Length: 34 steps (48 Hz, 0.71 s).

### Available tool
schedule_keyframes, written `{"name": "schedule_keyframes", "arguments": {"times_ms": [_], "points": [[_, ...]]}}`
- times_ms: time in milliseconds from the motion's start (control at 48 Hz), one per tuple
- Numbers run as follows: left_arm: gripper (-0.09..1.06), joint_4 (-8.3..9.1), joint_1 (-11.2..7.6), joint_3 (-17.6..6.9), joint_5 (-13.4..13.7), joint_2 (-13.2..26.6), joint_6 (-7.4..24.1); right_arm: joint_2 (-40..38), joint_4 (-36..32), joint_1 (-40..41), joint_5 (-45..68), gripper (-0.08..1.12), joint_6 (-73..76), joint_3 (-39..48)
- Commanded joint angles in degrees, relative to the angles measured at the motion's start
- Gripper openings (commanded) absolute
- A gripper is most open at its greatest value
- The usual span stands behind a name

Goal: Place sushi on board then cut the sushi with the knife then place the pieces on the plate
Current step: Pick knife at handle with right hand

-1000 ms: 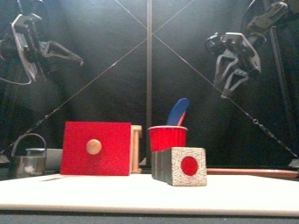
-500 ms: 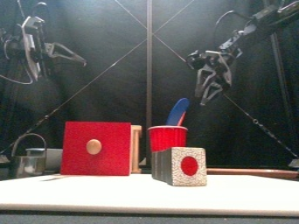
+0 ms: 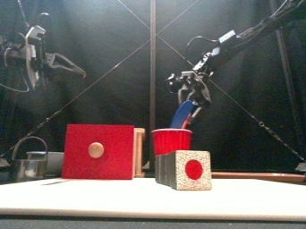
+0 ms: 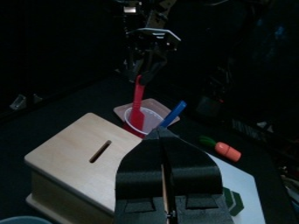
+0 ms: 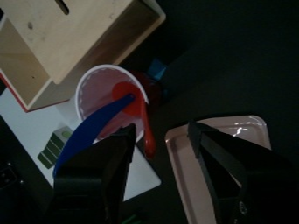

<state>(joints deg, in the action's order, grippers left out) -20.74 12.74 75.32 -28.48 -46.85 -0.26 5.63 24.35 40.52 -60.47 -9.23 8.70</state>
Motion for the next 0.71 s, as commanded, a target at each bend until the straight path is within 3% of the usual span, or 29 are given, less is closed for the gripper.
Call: {"name": "schedule_keyframes", "arguments": {"times_ms": [21, 562, 708], "points": [[0.08, -0.35, 0.18, -0.7, 0.0, 0.1, 0.0, 0.3, 0.7, -0.1, -4.0, 0.85, 0.5, -3.6], [0.08, -0.44, 0.18, 0.8, 0.1, 0.1, -0.1, 6.0, 0.4, -1.8, -12.7, 0.71, 2.0, -10.0], [0.08, -1.32, 0.18, 1.0, 0.1, 0.1, -0.1, 5.9, 0.3, -2.1, -14.2, 0.62, 2.3, -9.9]]}}
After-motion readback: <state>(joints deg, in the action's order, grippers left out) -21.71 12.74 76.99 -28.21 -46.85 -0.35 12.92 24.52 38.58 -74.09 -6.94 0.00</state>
